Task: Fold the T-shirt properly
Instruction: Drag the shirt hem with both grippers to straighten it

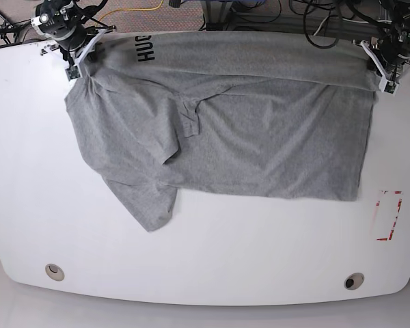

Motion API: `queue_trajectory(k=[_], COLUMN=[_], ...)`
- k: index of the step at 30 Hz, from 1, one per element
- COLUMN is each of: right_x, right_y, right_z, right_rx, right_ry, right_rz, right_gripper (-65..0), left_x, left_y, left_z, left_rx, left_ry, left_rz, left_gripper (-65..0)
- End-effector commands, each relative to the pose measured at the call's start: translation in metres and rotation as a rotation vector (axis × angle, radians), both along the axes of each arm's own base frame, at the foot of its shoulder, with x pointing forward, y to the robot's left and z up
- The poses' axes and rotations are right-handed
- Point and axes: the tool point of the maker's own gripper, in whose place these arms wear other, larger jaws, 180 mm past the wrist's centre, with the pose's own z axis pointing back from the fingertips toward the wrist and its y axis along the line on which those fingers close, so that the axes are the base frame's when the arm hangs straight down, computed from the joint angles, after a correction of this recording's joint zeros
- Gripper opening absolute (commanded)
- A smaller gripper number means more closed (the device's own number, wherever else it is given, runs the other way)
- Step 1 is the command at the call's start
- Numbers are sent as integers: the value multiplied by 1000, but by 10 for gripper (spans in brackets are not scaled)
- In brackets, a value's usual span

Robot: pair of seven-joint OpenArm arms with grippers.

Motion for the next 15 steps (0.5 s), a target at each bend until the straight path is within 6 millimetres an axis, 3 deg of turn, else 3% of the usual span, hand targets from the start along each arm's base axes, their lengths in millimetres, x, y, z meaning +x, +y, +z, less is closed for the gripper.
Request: queue_trajectory(k=[1,7,11,15], right_x=[-2,9,20,27], right_y=[-16,-25,-26,-26], right_z=[8,22,34,42], right_rx=[-46,-73,-93,-104], right_ry=[-6,-57,-97,-124], right_rz=[-22,-41,-36,-28], right_gripper=[-504,-230,-144,-141], left_x=[3,9,17,17], left_y=[7,7,4,5], left_z=[8,16,28,40], left_rx=[34,48,70,119], left_ry=[-10,-34,-68,-42], left_rz=[-11,-19,-41,-53], left_gripper=[-462,-232,-212,-221])
